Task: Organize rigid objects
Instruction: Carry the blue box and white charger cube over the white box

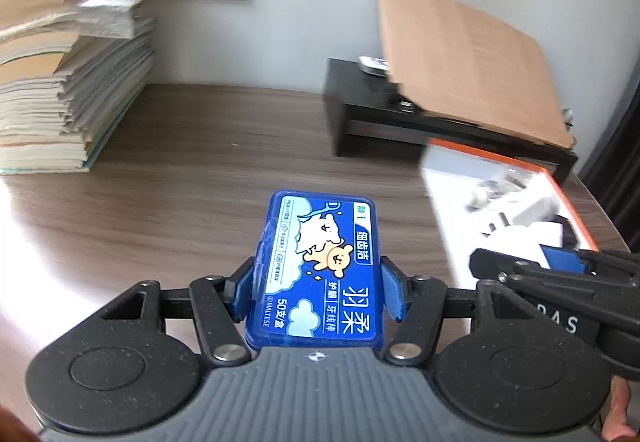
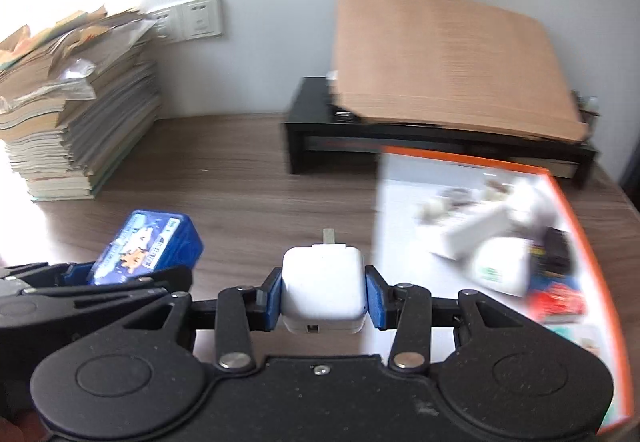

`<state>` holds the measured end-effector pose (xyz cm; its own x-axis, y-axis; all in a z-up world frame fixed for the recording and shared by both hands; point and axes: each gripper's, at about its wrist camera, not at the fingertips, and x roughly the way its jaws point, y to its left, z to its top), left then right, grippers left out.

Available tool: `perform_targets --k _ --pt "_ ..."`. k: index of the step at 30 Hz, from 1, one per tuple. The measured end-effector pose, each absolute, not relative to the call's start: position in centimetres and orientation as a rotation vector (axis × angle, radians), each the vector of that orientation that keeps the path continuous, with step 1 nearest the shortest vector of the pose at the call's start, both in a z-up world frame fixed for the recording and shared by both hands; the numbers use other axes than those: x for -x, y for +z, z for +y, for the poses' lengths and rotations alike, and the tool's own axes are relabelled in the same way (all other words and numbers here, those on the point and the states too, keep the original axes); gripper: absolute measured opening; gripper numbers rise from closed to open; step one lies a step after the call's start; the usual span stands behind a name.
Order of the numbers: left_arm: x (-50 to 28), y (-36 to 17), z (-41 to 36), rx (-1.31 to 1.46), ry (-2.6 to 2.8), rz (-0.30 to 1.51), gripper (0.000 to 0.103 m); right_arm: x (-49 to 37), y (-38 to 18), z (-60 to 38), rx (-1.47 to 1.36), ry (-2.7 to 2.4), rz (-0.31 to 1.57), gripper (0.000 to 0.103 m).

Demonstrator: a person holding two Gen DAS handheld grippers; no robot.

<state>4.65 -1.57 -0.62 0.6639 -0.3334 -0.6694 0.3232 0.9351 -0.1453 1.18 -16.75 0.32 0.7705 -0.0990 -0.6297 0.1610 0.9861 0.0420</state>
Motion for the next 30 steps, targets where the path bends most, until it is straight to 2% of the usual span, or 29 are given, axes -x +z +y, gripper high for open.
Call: perform_targets --k 14,30 --pt "0.6 0.2 -15.8 -0.031 -0.455 0.741 0.062 8.1 1.9 -30.9 -0.157 -0.275 0.594 0.051" --pt "1.5 0.4 -19.6 -0.095 -0.454 0.733 0.062 9.3 2.0 -34.4 -0.187 -0.259 0.565 0.051"
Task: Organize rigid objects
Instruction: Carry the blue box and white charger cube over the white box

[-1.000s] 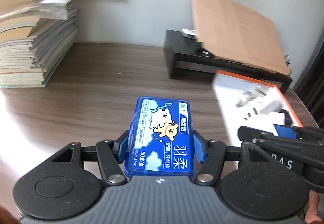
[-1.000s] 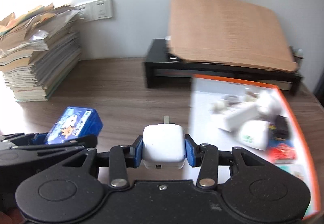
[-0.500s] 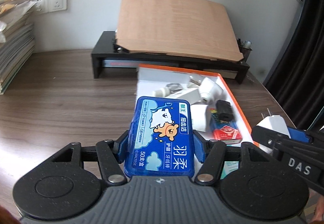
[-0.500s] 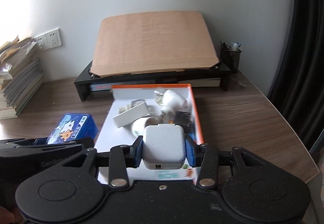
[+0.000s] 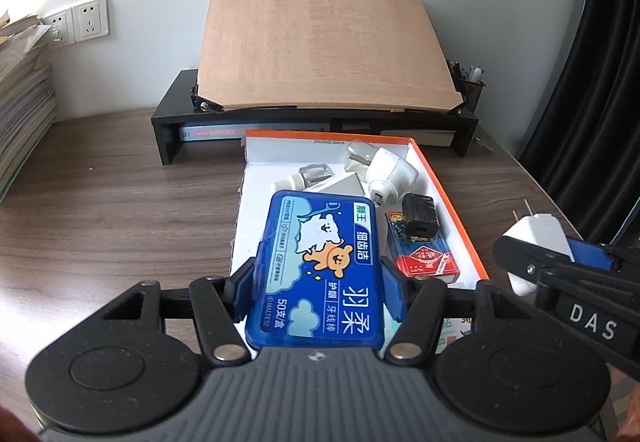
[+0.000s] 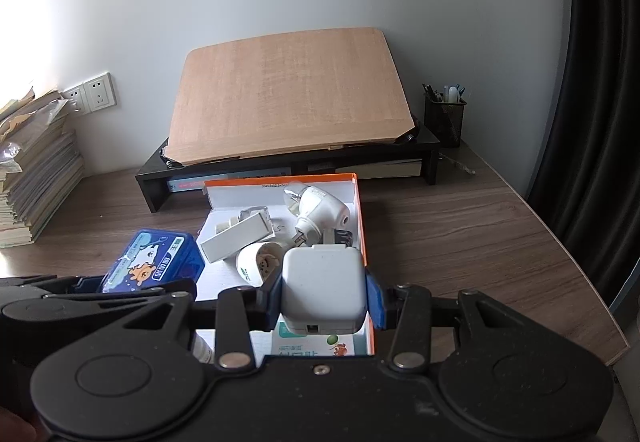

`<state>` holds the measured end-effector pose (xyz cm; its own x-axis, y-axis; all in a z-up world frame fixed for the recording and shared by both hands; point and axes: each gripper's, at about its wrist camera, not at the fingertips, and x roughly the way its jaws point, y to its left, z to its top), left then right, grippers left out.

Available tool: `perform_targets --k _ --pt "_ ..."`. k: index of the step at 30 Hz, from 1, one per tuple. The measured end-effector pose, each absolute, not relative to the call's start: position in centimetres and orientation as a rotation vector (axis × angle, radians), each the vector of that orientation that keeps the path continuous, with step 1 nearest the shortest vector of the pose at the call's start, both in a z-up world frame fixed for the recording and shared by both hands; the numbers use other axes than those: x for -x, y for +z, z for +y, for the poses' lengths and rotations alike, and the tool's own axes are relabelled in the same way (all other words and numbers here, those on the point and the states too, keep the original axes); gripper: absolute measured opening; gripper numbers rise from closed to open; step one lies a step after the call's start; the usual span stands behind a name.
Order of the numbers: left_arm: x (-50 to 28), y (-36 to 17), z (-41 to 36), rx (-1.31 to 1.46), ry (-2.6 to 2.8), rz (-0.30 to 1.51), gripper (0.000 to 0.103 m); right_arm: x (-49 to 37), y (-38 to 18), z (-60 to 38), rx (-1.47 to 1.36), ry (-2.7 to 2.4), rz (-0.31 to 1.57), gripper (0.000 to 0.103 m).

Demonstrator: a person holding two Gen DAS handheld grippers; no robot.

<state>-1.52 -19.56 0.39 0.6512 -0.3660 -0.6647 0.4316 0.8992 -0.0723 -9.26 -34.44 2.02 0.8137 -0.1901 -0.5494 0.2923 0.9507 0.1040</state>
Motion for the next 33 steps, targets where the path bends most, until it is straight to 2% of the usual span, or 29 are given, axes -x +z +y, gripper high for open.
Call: perform_targets --k 33 --pt "-0.3 -1.1 -20.0 -0.123 -0.484 0.771 0.062 7.2 1.1 -34.8 -0.210 -0.291 0.580 0.051"
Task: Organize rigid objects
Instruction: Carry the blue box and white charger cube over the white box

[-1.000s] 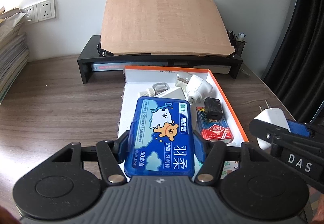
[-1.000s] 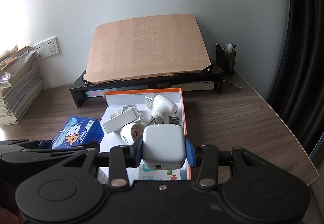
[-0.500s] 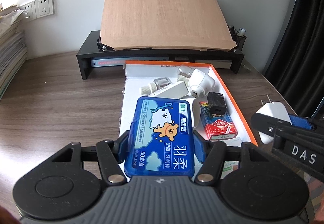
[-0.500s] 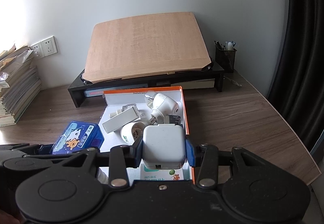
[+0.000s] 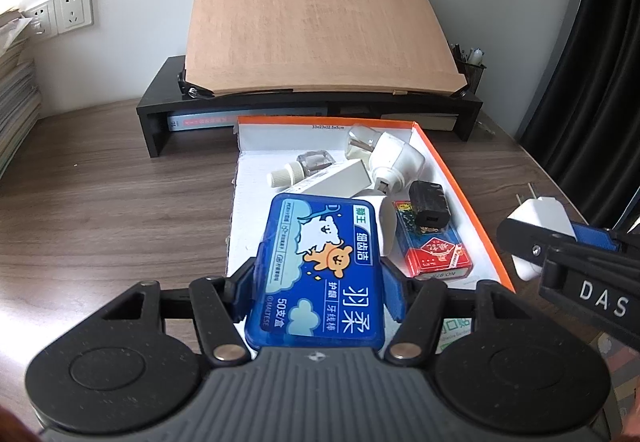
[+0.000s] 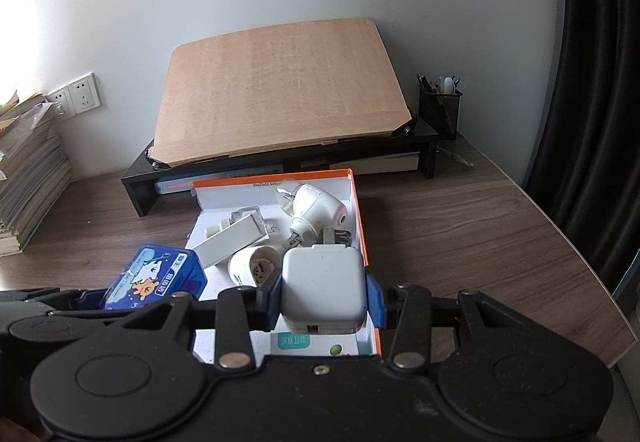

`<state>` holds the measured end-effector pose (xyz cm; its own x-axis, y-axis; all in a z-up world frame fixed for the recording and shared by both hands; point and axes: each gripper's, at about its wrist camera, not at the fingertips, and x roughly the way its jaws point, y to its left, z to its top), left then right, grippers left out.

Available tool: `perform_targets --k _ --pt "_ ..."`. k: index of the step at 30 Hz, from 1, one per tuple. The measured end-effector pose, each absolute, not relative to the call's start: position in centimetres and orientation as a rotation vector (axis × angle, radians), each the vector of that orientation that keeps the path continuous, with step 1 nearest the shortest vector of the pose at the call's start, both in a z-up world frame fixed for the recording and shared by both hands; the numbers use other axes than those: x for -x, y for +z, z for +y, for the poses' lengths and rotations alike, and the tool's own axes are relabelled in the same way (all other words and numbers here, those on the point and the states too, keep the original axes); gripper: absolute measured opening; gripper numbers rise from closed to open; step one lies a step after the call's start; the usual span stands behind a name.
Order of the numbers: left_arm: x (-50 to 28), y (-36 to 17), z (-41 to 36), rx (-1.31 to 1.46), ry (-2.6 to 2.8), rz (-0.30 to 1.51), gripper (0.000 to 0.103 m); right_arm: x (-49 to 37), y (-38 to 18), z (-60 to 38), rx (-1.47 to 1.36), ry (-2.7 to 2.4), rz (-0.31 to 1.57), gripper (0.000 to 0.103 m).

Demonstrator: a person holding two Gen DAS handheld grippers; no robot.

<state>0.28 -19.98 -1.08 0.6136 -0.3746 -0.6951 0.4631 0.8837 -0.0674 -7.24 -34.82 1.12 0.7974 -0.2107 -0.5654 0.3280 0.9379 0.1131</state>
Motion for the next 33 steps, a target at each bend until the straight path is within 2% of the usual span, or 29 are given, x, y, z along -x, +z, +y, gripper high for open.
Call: perform_targets --k 33 --pt "-2.5 -2.1 -20.4 -0.128 -0.523 0.812 0.062 4.7 0.7 -34.3 -0.223 -0.310 0.606 0.051"
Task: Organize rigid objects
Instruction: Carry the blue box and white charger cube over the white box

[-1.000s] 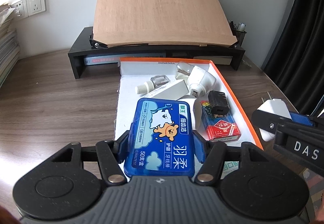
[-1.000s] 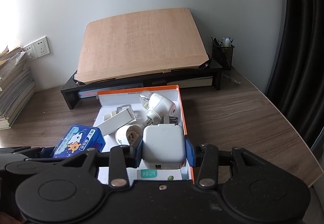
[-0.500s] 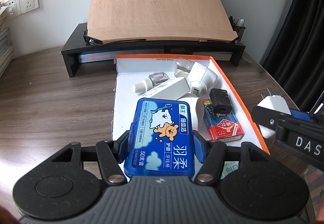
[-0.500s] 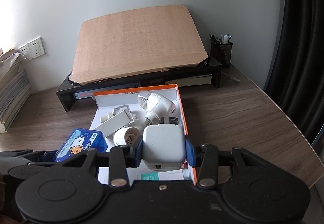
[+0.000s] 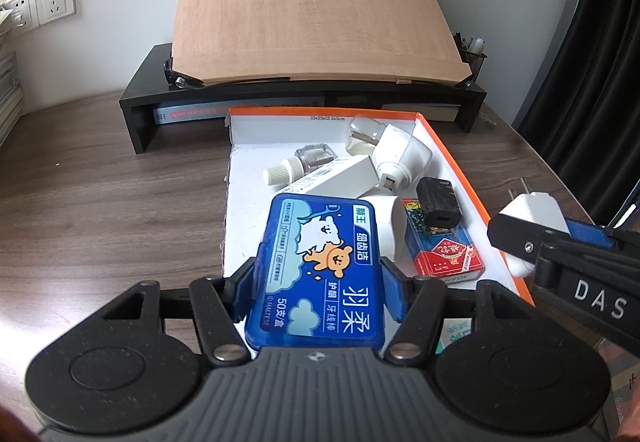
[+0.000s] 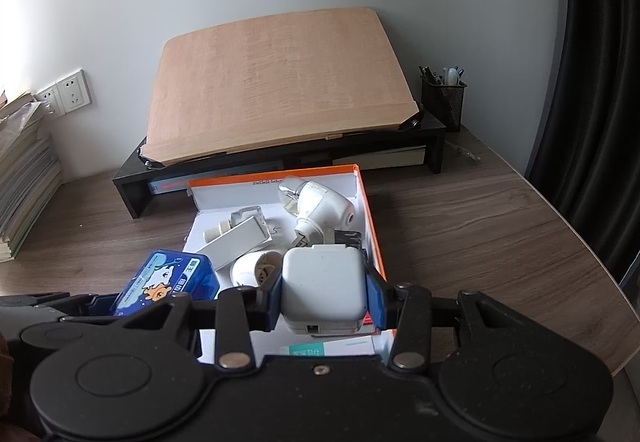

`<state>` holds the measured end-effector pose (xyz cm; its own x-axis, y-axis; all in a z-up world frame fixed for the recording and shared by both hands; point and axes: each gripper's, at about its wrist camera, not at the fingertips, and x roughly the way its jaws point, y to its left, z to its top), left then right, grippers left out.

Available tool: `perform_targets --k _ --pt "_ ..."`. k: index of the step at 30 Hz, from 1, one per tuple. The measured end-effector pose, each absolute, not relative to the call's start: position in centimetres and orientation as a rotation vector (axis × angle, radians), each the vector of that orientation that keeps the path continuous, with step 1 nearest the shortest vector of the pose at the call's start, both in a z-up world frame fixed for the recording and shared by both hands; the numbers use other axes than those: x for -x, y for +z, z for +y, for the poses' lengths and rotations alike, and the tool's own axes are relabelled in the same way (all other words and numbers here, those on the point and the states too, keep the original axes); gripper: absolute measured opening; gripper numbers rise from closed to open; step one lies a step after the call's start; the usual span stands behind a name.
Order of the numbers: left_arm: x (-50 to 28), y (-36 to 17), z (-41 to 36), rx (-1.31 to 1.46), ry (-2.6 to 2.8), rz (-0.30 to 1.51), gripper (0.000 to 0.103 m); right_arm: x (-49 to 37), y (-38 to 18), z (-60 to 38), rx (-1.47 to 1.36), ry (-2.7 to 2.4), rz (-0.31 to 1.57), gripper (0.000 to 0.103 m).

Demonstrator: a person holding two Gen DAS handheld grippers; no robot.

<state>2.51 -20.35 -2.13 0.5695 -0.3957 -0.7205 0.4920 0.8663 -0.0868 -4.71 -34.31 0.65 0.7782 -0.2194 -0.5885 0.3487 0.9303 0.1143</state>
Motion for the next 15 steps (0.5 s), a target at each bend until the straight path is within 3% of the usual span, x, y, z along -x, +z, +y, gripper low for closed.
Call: perform_targets --k 15 --pt "-2.75 -2.54 -20.79 -0.127 -0.541 0.846 0.062 4.43 0.36 -34.68 -0.229 -0.314 0.614 0.051"
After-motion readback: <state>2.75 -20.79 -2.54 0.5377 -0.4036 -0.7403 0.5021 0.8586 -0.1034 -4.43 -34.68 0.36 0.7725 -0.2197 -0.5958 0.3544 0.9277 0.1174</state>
